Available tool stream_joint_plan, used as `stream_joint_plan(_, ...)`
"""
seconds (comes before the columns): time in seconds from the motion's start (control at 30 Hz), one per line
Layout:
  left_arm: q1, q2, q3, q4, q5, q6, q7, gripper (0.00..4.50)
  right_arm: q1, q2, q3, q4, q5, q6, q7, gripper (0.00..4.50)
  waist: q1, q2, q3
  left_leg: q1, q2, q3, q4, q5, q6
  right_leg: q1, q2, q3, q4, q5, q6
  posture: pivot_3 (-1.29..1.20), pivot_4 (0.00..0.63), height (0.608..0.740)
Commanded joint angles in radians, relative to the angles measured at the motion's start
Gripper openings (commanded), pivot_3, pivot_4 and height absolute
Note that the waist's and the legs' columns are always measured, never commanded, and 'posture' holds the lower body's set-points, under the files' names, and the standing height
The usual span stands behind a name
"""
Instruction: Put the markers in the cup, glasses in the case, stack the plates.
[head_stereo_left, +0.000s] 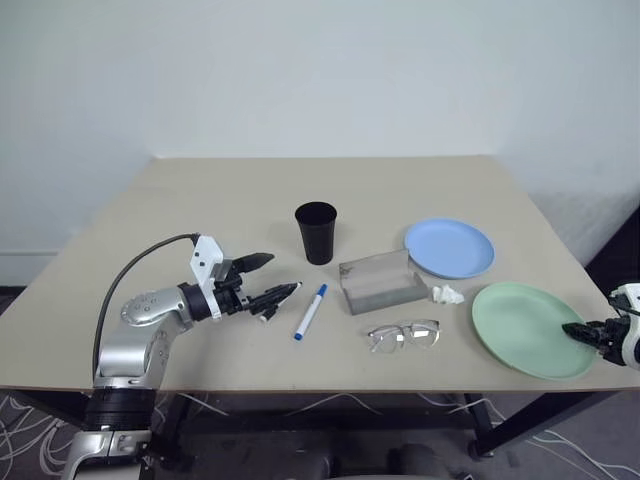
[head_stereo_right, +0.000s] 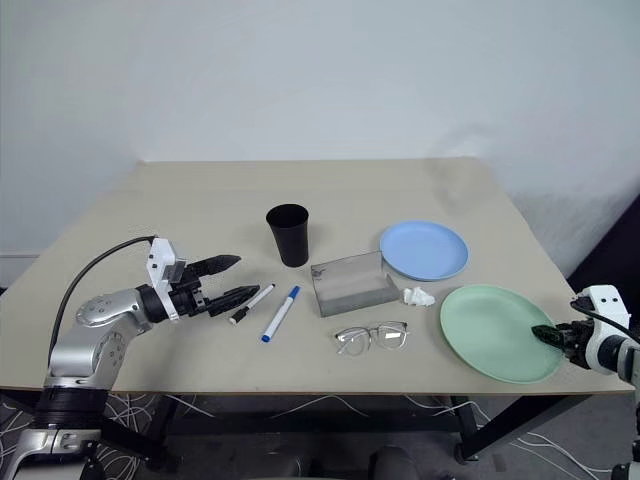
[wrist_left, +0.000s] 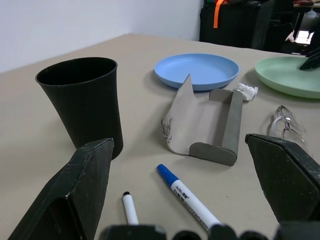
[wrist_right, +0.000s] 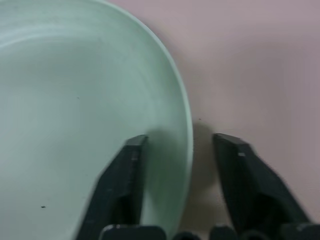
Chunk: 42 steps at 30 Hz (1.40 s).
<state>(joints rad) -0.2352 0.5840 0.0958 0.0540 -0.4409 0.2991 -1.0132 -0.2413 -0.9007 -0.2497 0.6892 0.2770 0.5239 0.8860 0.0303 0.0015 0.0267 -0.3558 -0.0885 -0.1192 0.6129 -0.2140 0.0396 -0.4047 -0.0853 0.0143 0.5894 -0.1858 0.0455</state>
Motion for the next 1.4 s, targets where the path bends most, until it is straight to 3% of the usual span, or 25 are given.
stream_joint_plan(0.03, -0.004, 0.015, 0.016, -0.047, -0.011, 0.005, 0.005, 4.50, -0.024, 0.005, -0.018, -0.021, 0.018, 0.026, 0.003, 0.79, 0.000, 0.000, 0.000, 0.000, 0.000, 0.000, 0.000, 0.000, 0.000, 0.000, 0.000, 0.000, 0.000, 0.000, 0.000, 0.00, 0.000, 0.732)
stream_joint_plan(0.13, 0.001, 0.015, 0.017, -0.056, -0.013, 0.010, 0.009, 4.50, -0.031, 0.009, -0.027, -0.021, 0.023, 0.042, 0.003, 0.02, -0.003, -0.001, 0.000, 0.000, 0.003, 0.000, 0.000, -0.001, 0.000, 0.002, 0.000, -0.001, -0.001, 0.000, 0.000, 0.00, 0.000, 0.732)
stream_joint_plan(0.7, 0.007, 0.016, 0.016, -0.067, -0.011, 0.022, 0.024, 4.50, -0.194, 0.029, -0.209, -0.060, 0.255, 0.386, 0.001, 0.02, -0.011, 0.002, 0.002, -0.001, 0.023, 0.034, 0.001, -0.001, 0.001, -0.002, 0.001, -0.003, -0.002, 0.000, 0.000, 0.00, 0.000, 0.732)
stream_joint_plan(1.0, 0.005, 0.016, 0.014, -0.062, -0.009, 0.021, 0.025, 4.50, -0.383, 0.197, -0.217, -0.242, 0.270, 0.459, -0.301, 0.02, -0.022, 0.002, 0.002, -0.002, 0.025, 0.035, 0.001, -0.001, 0.001, -0.004, 0.001, -0.003, -0.003, 0.000, 0.000, 0.00, 0.000, 0.732)
stream_joint_plan(1.13, -0.001, 0.012, 0.011, -0.060, -0.005, 0.020, 0.031, 4.50, -0.525, 0.295, -0.174, -0.187, 0.206, 0.400, -0.465, 0.02, -0.021, 0.003, 0.002, -0.001, 0.026, 0.035, 0.001, -0.001, 0.002, -0.006, 0.002, -0.003, -0.003, 0.000, 0.000, 0.00, 0.000, 0.732)
stream_joint_plan(1.3, 0.009, 0.012, 0.015, -0.069, -0.005, 0.016, 0.041, 4.50, -0.624, 0.355, -0.128, -0.068, 0.136, 0.298, -0.549, 0.02, -0.020, 0.003, 0.002, -0.002, 0.022, 0.032, 0.001, -0.001, 0.002, -0.005, 0.002, -0.002, -0.003, 0.001, 0.000, 0.00, 0.000, 0.732)
stream_joint_plan(1.4, 0.019, 0.012, 0.019, -0.076, -0.009, 0.017, 0.046, 4.50, -0.680, 0.381, -0.101, 0.048, 0.083, 0.205, -0.596, 0.02, -0.021, 0.002, 0.002, -0.003, 0.017, 0.029, 0.000, -0.002, 0.004, -0.005, 0.001, 0.002, -0.004, 0.017, -0.002, 0.00, 0.000, 0.732)
